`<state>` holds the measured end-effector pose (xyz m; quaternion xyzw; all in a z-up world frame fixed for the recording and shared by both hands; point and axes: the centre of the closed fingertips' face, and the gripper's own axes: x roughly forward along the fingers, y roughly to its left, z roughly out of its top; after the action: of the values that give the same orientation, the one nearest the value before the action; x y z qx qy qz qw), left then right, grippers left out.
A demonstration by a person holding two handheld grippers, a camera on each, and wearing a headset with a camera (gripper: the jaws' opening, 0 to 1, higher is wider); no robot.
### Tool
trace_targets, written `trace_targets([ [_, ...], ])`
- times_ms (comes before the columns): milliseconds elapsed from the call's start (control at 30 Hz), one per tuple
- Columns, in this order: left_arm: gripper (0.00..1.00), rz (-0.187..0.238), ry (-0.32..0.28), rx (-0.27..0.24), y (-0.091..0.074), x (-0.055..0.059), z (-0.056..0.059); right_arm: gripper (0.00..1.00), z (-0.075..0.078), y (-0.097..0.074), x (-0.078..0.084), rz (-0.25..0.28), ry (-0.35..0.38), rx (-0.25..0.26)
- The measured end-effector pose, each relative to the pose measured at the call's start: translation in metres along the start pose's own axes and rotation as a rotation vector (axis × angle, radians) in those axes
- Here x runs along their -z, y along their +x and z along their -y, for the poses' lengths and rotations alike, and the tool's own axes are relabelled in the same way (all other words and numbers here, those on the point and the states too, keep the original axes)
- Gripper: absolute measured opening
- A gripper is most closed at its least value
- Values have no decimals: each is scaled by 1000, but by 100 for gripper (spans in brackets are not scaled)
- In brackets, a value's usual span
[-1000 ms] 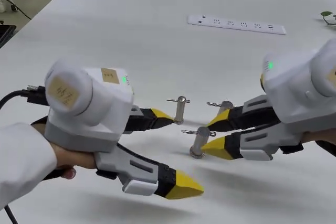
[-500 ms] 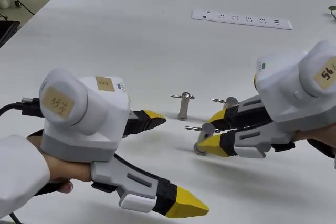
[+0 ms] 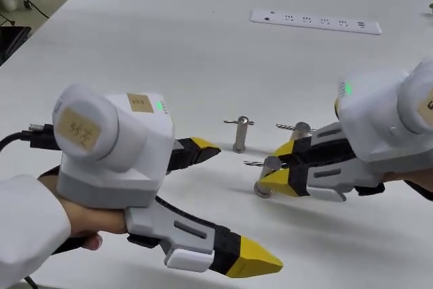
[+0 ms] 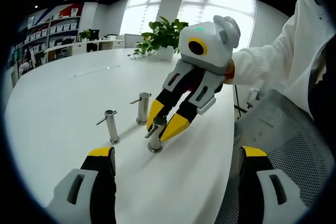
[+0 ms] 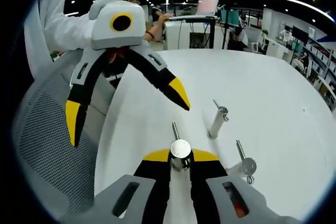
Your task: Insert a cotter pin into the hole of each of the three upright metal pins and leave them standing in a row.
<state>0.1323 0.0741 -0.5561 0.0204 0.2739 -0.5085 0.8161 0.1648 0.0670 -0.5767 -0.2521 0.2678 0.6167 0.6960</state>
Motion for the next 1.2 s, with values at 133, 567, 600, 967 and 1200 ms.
trace_targets([
  [133, 97, -18, 1, -7, -2, 3, -1, 8, -3, -18, -3, 45, 7, -3],
  [567, 95, -7, -70, -36, -4, 3, -11, 8, 34, -81, 41, 27, 56, 70],
  [600, 95, -4, -73, -37, -4, 2, -11, 8, 38, -83, 43, 28, 61, 77],
  [967, 95, -9, -77, -61, -13, 3, -14, 8, 73, -93, 60, 23, 79, 131],
  [1200, 94, -14, -65, -70, -16, 3, -14, 8, 80, -86, 63, 23, 104, 125],
])
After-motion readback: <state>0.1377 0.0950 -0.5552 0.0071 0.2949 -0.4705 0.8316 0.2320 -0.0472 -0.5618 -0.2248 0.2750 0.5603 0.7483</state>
